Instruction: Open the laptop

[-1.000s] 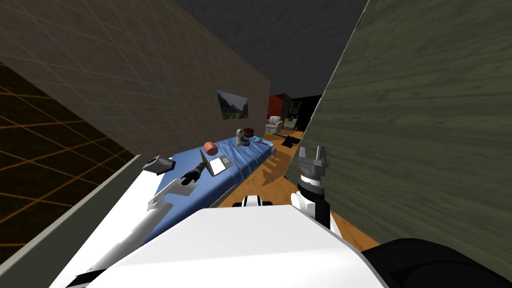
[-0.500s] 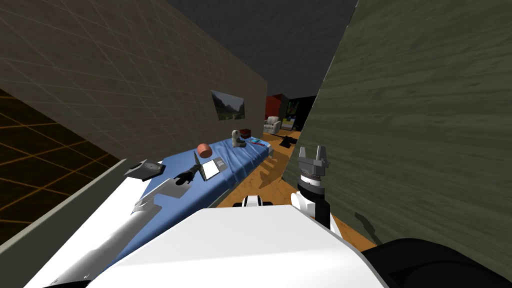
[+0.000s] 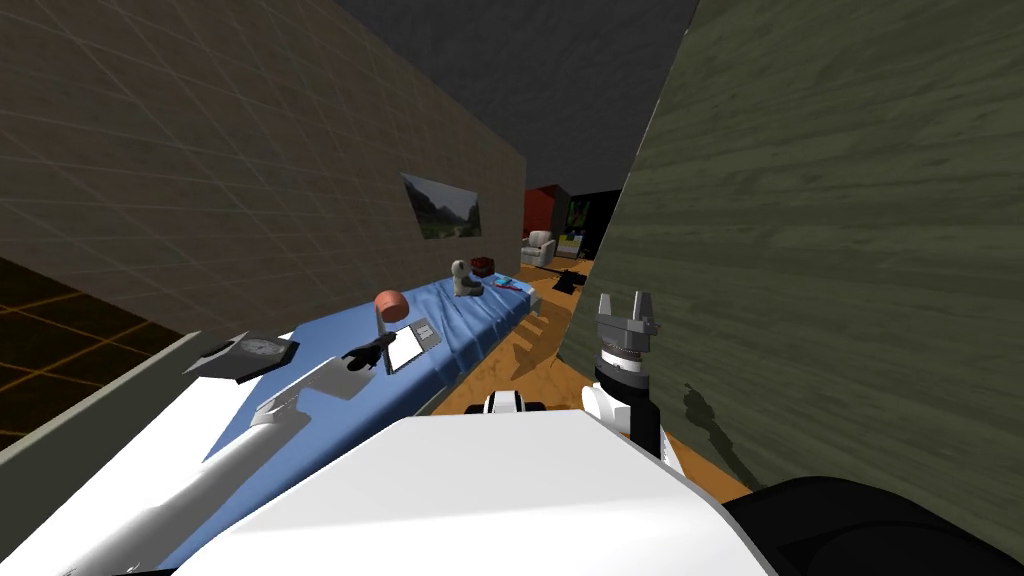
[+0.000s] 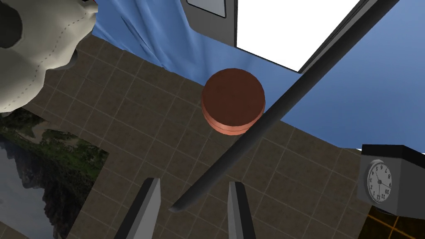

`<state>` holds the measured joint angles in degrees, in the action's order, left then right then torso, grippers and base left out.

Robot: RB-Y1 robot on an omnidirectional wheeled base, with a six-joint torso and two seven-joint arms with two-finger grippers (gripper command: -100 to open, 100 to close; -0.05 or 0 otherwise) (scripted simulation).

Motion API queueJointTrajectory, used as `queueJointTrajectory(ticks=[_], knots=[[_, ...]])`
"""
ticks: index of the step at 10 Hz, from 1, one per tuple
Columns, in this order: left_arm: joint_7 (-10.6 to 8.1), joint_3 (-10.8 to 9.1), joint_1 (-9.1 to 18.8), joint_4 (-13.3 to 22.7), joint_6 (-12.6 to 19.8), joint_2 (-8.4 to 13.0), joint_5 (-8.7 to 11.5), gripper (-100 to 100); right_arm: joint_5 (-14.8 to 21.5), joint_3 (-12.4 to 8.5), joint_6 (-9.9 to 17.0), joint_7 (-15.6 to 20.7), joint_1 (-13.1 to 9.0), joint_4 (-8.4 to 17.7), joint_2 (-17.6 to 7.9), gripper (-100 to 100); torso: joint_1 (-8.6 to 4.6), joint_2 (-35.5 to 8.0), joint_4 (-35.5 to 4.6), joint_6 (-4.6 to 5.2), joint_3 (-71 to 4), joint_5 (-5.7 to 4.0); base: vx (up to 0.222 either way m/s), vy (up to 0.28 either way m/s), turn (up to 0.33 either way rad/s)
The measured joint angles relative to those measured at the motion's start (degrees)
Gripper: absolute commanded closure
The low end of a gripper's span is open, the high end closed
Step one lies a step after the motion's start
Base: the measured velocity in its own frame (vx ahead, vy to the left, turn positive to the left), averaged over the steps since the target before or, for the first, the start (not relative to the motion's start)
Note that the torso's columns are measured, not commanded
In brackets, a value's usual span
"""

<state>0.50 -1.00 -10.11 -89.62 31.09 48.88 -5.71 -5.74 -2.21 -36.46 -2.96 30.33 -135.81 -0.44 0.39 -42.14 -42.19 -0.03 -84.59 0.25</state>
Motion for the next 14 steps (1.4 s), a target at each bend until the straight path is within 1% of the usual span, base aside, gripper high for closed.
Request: queueJointTrajectory(ticks=[1, 2, 3, 4, 5, 6, 7, 8, 9, 10, 11, 13, 14], knots=[[0.75, 0.27, -0.49, 0.54, 0.68, -0.10, -1.54, 100, 0.00, 0.00, 0.00, 0.00, 0.01, 0.00, 0.00, 0, -0.15, 0.22, 0.15, 0.01, -0.14, 0.06, 0.153, -0.132, -0.033], [1.46, 0.66, -1.02, 1.33, 1.05, 0.31, -2.29, 100, 0.00, 0.00, 0.00, 0.00, 0.01, -0.01, 0.00, 0, -0.02, 0.28, 0.18, 0.01, -0.20, 0.09, 0.179, -0.143, -0.063], [2.45, 1.43, -1.21, 2.39, 2.06, 0.64, -3.53, 100, 0.00, 0.00, 0.00, 0.00, 0.01, -0.01, 0.00, 0, 0.03, 0.37, 0.22, 0.11, -0.23, 0.16, 0.170, -0.167, -0.072], [3.33, 1.81, -1.98, 3.06, 2.86, 1.24, -4.38, 100, 0.00, 0.00, -0.01, 0.00, 0.01, -0.01, 0.00, 0, -0.02, 0.22, 0.19, 0.05, -0.16, 0.16, 0.140, -0.156, -0.053], [4.11, 2.32, -2.26, 4.24, 3.18, 1.76, -4.96, 100, 0.00, 0.00, -0.01, 0.00, 0.01, -0.01, 0.00, 0, -0.01, -0.02, 0.09, -0.01, -0.01, 0.13, 0.169, -0.165, -0.091], [4.98, 2.72, -3.24, 5.33, 3.44, 2.56, -5.80, 100, 0.00, 0.00, 0.00, 0.00, 0.01, -0.01, 0.00, 0, -0.07, -0.10, 0.07, -0.10, 0.04, 0.10, 0.084, -0.080, -0.009], [5.23, 2.82, -3.40, 5.49, 3.54, 2.62, -5.91, 100, 0.00, -0.01, 0.00, 0.00, 0.01, -0.01, -0.01, 0, 0.03, -0.42, -0.13, -0.05, 0.19, -0.06, 0.038, -0.018, -0.046], [5.51, 3.36, -2.85, 6.36, 4.05, 1.98, -6.99, 100, 0.00, -0.01, 0.00, 0.00, 0.00, 0.00, -0.01, 0, -0.02, -0.52, -0.22, -0.02, 0.28, -0.12, 0.064, -0.012, -0.077], [5.91, 3.93, -2.63, 7.23, 4.91, 1.03, -8.74, 100, 0.00, -0.01, 0.00, 0.00, 0.00, 0.00, -0.01, 0, -0.08, -0.32, -0.14, -0.07, 0.17, -0.10, 0.066, -0.010, -0.057], [6.28, 4.66, -1.97, 8.63, 5.82, -0.36, -10.95, 100, 0.00, -0.01, 0.00, 0.00, 0.00, 0.00, -0.01, 0, -0.03, -0.11, -0.02, -0.11, 0.04, -0.04, 0.057, 0.002, -0.064], [6.71, 5.29, -1.87, 8.93, 7.36, -1.44, -12.97, 100, 0.00, -0.01, 0.00, 0.00, 0.00, 0.00, -0.01, 0, 0.00, -0.07, 0.03, -0.17, -0.01, -0.01, 0.055, 0.000, -0.058], [8.07, 6.90, -0.64, 10.81, 10.32, -3.21, -15.96, 100, 0.00, -0.01, 0.00, 0.00, 0.00, 0.00, -0.01, 0, 0.01, -0.05, 0.06, -0.22, -0.02, -0.02, 0.055, -0.012, -0.038], [8.12, 7.23, -0.57, 11.96, 10.50, -3.93, -17.63, 100, 0.00, -0.01, 0.00, 0.00, 0.00, 0.00, -0.01, 0, 0.00, -0.15, 0.00, -0.25, 0.04, -0.06, 0.037, -0.006, -0.021]])
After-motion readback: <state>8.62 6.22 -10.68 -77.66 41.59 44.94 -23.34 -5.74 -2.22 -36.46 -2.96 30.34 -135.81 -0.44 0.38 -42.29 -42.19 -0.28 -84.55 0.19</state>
